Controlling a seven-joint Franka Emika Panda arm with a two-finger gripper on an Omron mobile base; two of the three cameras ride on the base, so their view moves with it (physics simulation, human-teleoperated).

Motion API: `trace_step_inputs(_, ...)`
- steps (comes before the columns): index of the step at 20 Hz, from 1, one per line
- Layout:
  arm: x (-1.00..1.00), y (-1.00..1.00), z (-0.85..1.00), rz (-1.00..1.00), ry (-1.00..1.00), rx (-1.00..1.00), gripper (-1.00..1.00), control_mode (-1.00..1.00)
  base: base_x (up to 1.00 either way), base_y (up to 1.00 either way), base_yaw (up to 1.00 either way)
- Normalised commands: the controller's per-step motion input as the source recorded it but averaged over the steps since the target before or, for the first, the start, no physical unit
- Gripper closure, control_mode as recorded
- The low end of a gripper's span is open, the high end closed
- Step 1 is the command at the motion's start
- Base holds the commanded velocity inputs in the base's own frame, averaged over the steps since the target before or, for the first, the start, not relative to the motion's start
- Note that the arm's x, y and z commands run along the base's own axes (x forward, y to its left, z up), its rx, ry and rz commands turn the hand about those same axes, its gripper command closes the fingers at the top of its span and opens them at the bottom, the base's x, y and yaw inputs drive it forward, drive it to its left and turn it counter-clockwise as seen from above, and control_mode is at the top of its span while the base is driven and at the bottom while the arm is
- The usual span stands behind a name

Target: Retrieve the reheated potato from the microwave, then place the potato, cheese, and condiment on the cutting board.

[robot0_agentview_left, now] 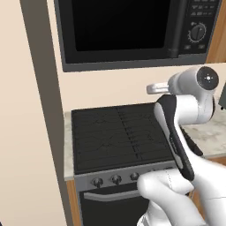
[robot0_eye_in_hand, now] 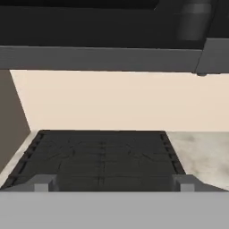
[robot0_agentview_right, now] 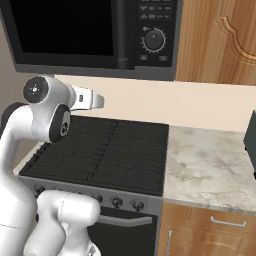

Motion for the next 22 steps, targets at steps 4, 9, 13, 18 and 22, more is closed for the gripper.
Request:
trace_step_inputs(4,-0.06,-0.22,0.50,-0.14,-0.16,0.01,-1.00,-1.00,0.00,0.00,0.00)
trace_step_inputs(9,-0.06,-0.30,0.57,-0.09,-0.01,0.04,-1.00,-1.00,0.00,0.00,0.00)
trace_step_inputs(13,0.00,-0.16,0.58,0.00,0.11,0.07,-1.00,-1.00,0.00,0.00,0.00)
trace_step_inputs(18,0.00,-0.15,0.50,0.06,0.08,0.04,-1.00,-1.00,0.00,0.00,0.00)
trace_step_inputs(22,0.03,-0.11,0.40,0.09,0.01,0.00,-1.00,-1.00,0.00,0.00,0.00)
